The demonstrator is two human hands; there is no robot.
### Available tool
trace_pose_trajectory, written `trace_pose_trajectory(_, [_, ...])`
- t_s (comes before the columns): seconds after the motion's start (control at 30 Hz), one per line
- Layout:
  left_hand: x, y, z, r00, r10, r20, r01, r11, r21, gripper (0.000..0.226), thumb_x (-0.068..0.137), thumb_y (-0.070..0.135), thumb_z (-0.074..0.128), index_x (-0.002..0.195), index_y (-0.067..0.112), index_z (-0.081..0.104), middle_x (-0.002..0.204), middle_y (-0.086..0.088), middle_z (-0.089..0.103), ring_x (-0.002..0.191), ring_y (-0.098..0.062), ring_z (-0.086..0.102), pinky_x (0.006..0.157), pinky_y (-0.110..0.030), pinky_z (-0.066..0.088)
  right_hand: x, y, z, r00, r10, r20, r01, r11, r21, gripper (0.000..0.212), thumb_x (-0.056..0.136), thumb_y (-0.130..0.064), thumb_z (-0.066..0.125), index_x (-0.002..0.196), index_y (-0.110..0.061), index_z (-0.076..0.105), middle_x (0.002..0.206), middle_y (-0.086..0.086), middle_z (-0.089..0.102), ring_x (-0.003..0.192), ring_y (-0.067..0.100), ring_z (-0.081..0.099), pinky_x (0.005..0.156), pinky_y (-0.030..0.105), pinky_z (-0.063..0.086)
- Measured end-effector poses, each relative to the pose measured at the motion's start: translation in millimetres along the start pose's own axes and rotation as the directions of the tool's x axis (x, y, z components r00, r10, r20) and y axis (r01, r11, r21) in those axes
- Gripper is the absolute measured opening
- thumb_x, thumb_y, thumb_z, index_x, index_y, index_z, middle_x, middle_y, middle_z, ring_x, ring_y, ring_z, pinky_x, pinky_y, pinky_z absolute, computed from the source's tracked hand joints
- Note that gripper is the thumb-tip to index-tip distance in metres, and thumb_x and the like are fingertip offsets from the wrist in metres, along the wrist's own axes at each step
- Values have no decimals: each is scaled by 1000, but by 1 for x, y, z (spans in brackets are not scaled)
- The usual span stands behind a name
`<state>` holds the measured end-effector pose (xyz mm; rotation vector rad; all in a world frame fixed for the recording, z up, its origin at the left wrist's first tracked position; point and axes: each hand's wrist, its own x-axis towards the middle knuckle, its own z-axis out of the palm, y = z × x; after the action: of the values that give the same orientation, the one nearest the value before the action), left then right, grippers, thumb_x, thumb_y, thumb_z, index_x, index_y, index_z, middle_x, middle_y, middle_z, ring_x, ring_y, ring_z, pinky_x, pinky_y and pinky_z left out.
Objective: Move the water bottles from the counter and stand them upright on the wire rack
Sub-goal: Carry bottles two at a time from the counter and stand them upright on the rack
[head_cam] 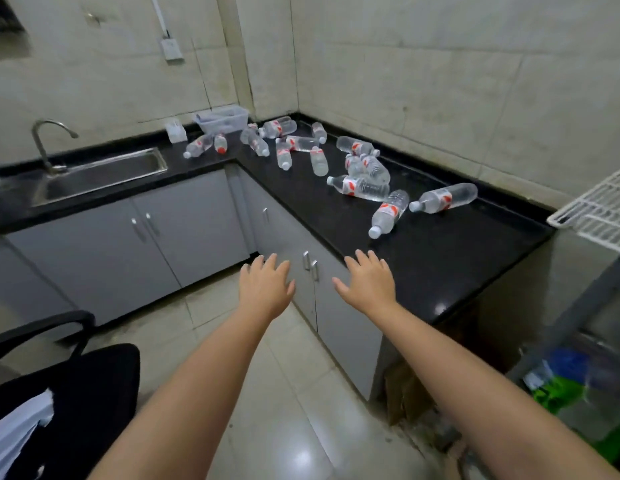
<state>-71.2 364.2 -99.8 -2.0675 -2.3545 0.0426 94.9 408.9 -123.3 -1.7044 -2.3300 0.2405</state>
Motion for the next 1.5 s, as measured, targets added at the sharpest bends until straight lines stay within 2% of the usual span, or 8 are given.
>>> trace_pose_trajectory(0.17, [90, -7, 16, 994, 95, 45, -96, 995, 35, 44, 97, 35, 33, 139, 21, 33, 155, -5, 20, 144, -25, 14, 115, -45, 15, 74, 40, 13, 983, 143, -110, -125, 979, 159, 45, 84, -29, 61, 117, 1, 61, 126, 21, 59, 119, 36, 52, 97, 42, 40])
trace_pose_trajectory(0.4, [244, -13, 30, 957, 289, 22, -290, 956, 44, 45, 97, 34, 33, 140, 19, 32, 155, -7, 20, 142, -26, 18, 112, -43, 21, 187, 77, 27, 908, 398, -135, -376, 913, 157, 36, 88, -33, 54, 110, -5, 61, 114, 9, 63, 105, 29, 57, 78, 36, 46])
trace_pose_trajectory(0.83, [452, 25, 68, 786, 589, 190, -598, 801, -10, 47, 98, 37, 32, 141, 19, 30, 155, -5, 20, 144, -25, 16, 115, -43, 18, 306, 122, 60, 656, 754, -33, -732, 647, 214, 47, 85, -37, 56, 122, -9, 52, 124, 8, 54, 111, 27, 53, 85, 37, 47])
trace_pose_trajectory(1.0, [505, 61, 79, 748, 650, 132, -654, 756, -21, 46, 96, 38, 35, 139, 20, 34, 150, -2, 31, 139, -23, 25, 111, -39, 25, 350, 145, 65, 613, 790, 7, -776, 601, 191, 62, 84, -44, 58, 133, -12, 39, 136, 9, 43, 121, 30, 46, 94, 39, 44])
trace_pose_trajectory(1.1, [538, 89, 78, 722, 689, 67, -687, 725, -59, 45, 95, 38, 38, 135, 18, 39, 141, -2, 41, 132, -23, 34, 106, -36, 31, 367, 152, 67, 535, 844, 42, -839, 525, 143, 66, 84, -45, 58, 136, -14, 32, 136, 10, 41, 122, 30, 45, 97, 39, 41])
trace_pose_trajectory(1.27, [574, 143, 85, 655, 754, 41, -746, 654, -125, 52, 95, 40, 37, 141, 16, 32, 147, -5, 35, 136, -25, 31, 111, -38, 27, 379, 148, 76, 470, 880, 70, -881, 463, 91, 69, 86, -41, 56, 140, -15, 22, 136, 11, 37, 120, 28, 42, 96, 37, 40])
trace_pose_trajectory(1.4, [579, 156, 108, 662, 749, 23, -739, 658, -148, 54, 90, 44, 45, 131, 9, 46, 127, -11, 54, 118, -30, 49, 103, -41, 35, 377, 152, 74, 447, 890, 92, -890, 432, 144, 67, 86, -38, 56, 140, -17, 21, 136, 9, 35, 120, 28, 40, 96, 37, 38])
trace_pose_trajectory(1.5, [580, 149, 120, 560, 823, -95, -828, 559, -40, 59, 74, 54, 47, 102, 5, 62, 89, -12, 67, 77, -30, 64, 69, -35, 53, 373, 155, 72, 468, 873, 137, -882, 450, 142, 72, 84, -36, 59, 141, -17, 20, 135, 8, 36, 120, 27, 41, 96, 37, 39])
